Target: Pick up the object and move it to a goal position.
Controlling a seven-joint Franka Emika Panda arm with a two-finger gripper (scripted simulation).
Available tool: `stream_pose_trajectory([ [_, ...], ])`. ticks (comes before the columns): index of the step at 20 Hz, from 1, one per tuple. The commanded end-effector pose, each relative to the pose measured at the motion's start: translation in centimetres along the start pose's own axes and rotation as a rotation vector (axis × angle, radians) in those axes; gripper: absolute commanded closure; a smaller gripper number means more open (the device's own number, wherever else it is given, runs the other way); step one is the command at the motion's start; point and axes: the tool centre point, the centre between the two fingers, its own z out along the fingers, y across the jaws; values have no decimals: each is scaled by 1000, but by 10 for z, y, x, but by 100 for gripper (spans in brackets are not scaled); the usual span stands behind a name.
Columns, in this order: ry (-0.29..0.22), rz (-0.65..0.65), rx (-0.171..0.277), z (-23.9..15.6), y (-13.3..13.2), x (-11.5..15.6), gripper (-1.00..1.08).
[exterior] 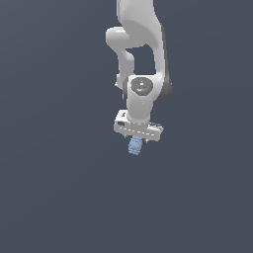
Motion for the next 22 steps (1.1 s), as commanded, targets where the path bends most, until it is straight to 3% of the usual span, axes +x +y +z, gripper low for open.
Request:
stream_pose_trajectory([
  [1,0,0,0,3,0,0,-92],
  [16,1,5,1,50,0,0,-92],
  [17,1,5,1,50,0,0,108],
  [22,1,5,1,50,0,0,108],
])
